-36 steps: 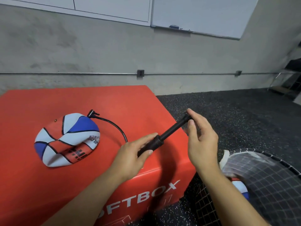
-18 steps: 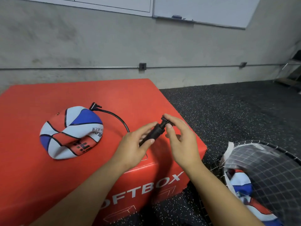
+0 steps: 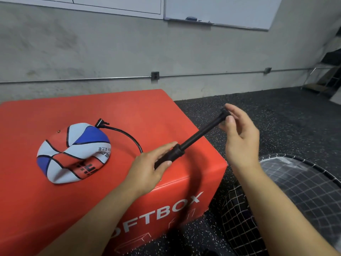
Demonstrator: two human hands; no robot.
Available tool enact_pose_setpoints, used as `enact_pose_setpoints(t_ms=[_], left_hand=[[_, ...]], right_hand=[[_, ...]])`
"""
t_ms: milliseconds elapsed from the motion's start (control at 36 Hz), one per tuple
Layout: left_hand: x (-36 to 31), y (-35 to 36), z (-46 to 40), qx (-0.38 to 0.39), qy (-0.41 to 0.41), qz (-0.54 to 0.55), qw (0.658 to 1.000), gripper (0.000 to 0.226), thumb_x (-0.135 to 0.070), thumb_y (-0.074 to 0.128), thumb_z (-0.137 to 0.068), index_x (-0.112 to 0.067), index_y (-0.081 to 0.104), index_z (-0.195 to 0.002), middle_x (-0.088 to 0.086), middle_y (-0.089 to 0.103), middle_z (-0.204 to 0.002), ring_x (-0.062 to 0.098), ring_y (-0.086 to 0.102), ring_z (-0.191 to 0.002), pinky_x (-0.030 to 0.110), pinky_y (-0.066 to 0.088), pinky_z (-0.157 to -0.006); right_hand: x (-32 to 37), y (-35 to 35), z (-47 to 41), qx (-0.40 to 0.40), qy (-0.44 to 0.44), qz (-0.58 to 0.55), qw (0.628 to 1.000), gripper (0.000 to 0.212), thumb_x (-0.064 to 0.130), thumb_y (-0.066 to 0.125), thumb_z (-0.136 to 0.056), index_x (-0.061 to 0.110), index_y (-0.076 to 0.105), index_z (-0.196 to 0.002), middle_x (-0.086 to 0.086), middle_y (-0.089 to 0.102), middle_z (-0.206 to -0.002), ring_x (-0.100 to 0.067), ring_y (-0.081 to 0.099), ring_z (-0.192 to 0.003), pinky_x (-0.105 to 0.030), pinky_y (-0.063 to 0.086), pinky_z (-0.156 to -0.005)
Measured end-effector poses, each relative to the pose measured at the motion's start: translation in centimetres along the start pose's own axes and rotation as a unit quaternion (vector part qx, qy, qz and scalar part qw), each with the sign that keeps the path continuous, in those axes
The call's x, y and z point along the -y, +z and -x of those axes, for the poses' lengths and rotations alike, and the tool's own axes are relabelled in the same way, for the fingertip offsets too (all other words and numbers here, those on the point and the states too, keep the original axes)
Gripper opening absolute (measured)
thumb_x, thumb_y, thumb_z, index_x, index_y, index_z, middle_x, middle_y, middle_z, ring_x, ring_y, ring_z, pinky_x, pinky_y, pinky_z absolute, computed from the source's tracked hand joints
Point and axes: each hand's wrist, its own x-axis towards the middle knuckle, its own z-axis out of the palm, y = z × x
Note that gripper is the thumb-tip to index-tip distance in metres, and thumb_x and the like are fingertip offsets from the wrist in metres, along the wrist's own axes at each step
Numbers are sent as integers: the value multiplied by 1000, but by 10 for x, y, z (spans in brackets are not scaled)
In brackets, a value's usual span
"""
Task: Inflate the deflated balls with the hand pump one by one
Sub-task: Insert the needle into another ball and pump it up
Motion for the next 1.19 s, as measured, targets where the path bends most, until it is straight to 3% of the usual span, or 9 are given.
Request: enact_pose_setpoints(t_ms=[83, 250, 389, 500, 750, 861, 1028, 1139, 1194], left_hand=[[-1, 1, 0, -8, 4, -9, 1000, 60, -27, 64, -96, -55, 49, -147, -29, 67, -132, -5, 60, -128, 38, 49, -113], [3, -2, 1, -20, -3, 6, 1000, 62, -23, 66, -97, -56, 49, -147, -25, 69, -130, -4, 61, -127, 39, 50, -112], [7, -3, 2, -22, -17, 38, 999, 64, -14, 67, -100, -56, 51, -145, -23, 71, -127, 20, 76, -104, 38, 59, -98], [8, -6, 2, -39, -25, 57, 997, 64, -10, 68, -99, -51, 53, -146, -16, 71, -129, 1, 66, -121, 30, 53, -107], [7, -11, 0, -48, -31, 97, 994, 60, -4, 68, -99, -34, 56, -148, -9, 70, -132, -8, 62, -121, 8, 45, -101], [4, -11, 0, -45, -27, 90, 995, 61, -5, 68, -98, -40, 55, -146, -13, 69, -132, -11, 60, -122, 6, 43, -101], [1, -8, -1, -24, -21, 53, 998, 64, -7, 68, -99, -49, 54, -146, -18, 70, -131, -6, 60, -126, 20, 47, -111], [1, -3, 1, 6, -15, 20, 1000, 61, -20, 65, -100, -56, 49, -147, -24, 69, -131, 19, 74, -110, 41, 58, -102], [-1, -1, 0, 19, -12, 2, 1000, 59, -31, 61, -97, -59, 47, -146, -27, 68, -131, 19, 74, -111, 43, 56, -104]], right_hand=[[2, -5, 1, -8, 5, 16, 1000, 33, 11, 49, -109, 22, 65, -136, 2, 71, -127, -19, 70, -116, -40, 57, -104], [6, 10, 11, 0, -39, 65, 997, 33, 18, 52, -109, 24, 66, -138, 3, 68, -131, -14, 68, -119, -38, 55, -104], [3, 32, 24, 47, -61, 65, 995, 32, 13, 55, -108, 23, 67, -135, 3, 69, -130, -10, 66, -122, -32, 55, -101], [-1, 48, 36, 93, -75, 66, 991, 31, 5, 55, -106, 13, 69, -134, -1, 70, -128, -7, 65, -122, -15, 47, -99], [-15, 69, 53, 177, -59, 61, 981, 34, 3, 55, -106, 13, 68, -136, 0, 68, -130, -10, 63, -125, -26, 51, -105], [-14, 63, 50, 181, -50, 80, 979, 35, 6, 56, -106, 19, 68, -136, 5, 68, -130, -6, 62, -126, -23, 49, -105], [-3, 41, 36, 130, -38, 68, 988, 33, 6, 57, -106, 18, 68, -134, 5, 70, -129, 1, 63, -121, -13, 44, -102], [3, 9, 11, 55, -22, 51, 997, 33, 5, 54, -107, 16, 67, -135, 10, 70, -127, 3, 64, -118, -19, 49, -104], [3, -6, 4, 26, -17, 40, 999, 34, 7, 53, -107, 23, 66, -134, 12, 71, -127, -4, 67, -119, -32, 52, -108]])
